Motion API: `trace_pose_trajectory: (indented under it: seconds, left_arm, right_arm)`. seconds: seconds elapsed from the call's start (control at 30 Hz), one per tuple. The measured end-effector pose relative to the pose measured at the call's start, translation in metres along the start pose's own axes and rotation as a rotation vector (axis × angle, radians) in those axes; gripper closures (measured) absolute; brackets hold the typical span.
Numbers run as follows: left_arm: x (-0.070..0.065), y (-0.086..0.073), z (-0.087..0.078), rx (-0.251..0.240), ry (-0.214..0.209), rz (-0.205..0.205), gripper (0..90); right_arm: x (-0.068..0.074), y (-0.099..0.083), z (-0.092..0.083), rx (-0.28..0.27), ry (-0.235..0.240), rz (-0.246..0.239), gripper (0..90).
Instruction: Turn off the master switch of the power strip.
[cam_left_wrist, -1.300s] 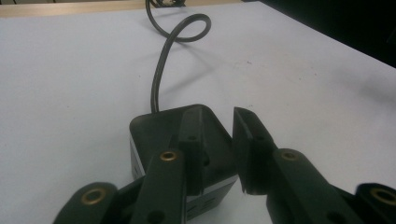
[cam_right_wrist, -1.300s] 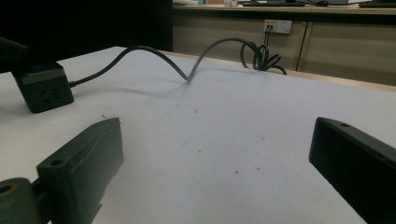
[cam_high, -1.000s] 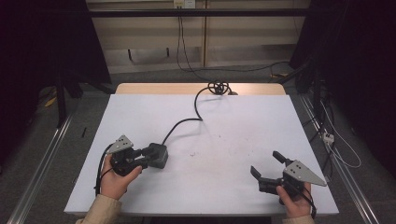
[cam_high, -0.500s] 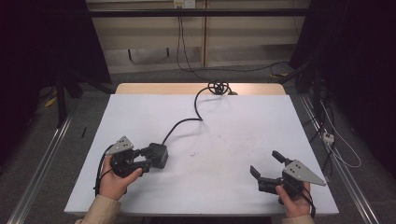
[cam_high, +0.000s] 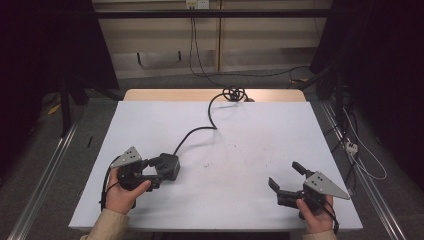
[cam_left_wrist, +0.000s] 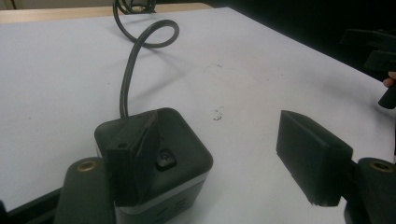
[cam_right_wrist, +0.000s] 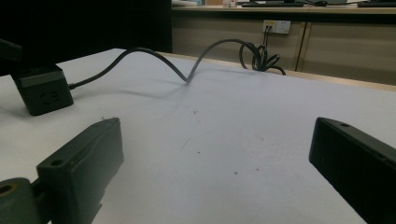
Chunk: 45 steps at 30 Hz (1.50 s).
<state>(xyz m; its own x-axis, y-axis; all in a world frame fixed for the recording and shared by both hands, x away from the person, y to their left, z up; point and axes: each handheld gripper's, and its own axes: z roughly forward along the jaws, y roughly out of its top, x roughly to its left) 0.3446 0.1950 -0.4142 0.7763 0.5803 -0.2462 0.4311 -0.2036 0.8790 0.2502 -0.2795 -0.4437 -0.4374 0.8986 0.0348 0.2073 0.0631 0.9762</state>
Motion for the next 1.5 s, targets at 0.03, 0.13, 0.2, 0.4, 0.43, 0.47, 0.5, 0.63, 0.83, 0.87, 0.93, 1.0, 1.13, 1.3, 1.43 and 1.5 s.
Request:
trace_pose_trajectory:
  seconds: [0.03, 0.13, 0.2, 0.4, 0.43, 0.47, 0.5, 0.63, 0.83, 0.87, 0.93, 1.0, 1.13, 1.3, 1.43, 1.5]
  left_arm:
    - [0.0, 0.0, 0.0, -0.002, -0.001, 0.002, 29.3]
    - [0.0, 0.0, 0.0, -0.008, -0.007, 0.002, 28.4]
    - [0.0, 0.0, 0.0, -0.008, -0.006, 0.006, 27.6]
    - [0.002, -0.001, -0.002, -0.016, -0.013, 0.011, 25.2]
    - [0.002, -0.001, -0.002, -0.019, -0.019, 0.011, 25.2]
    - [0.003, -0.001, -0.002, -0.017, -0.016, 0.011, 25.1]
    - [0.003, -0.001, -0.002, -0.016, -0.015, 0.012, 24.9]
    - [0.005, -0.003, -0.003, -0.013, -0.013, 0.013, 24.0]
    - [0.008, -0.005, -0.008, -0.012, -0.021, 0.03, 19.3]
    - [0.008, -0.006, -0.009, -0.008, -0.02, 0.033, 17.8]
    - [0.009, -0.007, -0.01, -0.007, -0.022, 0.033, 17.1]
    - [0.01, -0.007, -0.011, -0.011, -0.022, 0.036, 16.9]
    - [0.011, -0.007, -0.013, -0.012, -0.009, 0.035, 15.0]
    - [0.014, -0.008, -0.017, -0.012, -0.005, 0.039, 12.9]
    - [0.017, -0.01, -0.019, -0.013, -0.01, 0.042, 11.9]
    - [0.018, -0.011, -0.02, -0.009, -0.005, 0.044, 10.3]
  right_arm:
    - [0.0, 0.0, -0.001, -0.003, -0.004, 0.006, 2.6]
    - [-0.001, 0.0, -0.001, -0.001, -0.006, 0.004, 2.6]
    - [0.0, 0.0, -0.001, -0.002, -0.004, 0.004, 2.6]
    - [0.001, 0.001, 0.0, 0.0, 0.005, -0.003, 2.6]
    - [0.001, 0.001, 0.0, 0.0, 0.005, -0.003, 2.6]
    - [0.001, 0.001, 0.0, -0.001, 0.003, 0.0, 2.6]
    - [0.001, 0.001, -0.001, -0.003, 0.002, 0.002, 2.6]
    - [-0.001, 0.001, -0.002, -0.005, 0.001, 0.001, 2.6]
    - [0.0, 0.001, -0.002, -0.002, 0.001, -0.001, 2.6]
    - [0.0, 0.001, -0.002, -0.002, 0.002, -0.001, 2.6]
    - [0.0, 0.001, -0.002, -0.003, 0.002, -0.001, 2.6]
    - [-0.001, 0.001, -0.002, -0.005, 0.002, 0.0, 2.6]
    - [-0.001, 0.001, -0.002, -0.003, 0.0, 0.001, 2.6]
    - [-0.001, 0.001, -0.002, -0.004, 0.0, -0.001, 2.6]
    - [-0.001, 0.001, -0.003, -0.006, -0.002, 0.002, 2.6]
    - [-0.001, 0.002, -0.003, -0.006, -0.002, 0.003, 2.6]
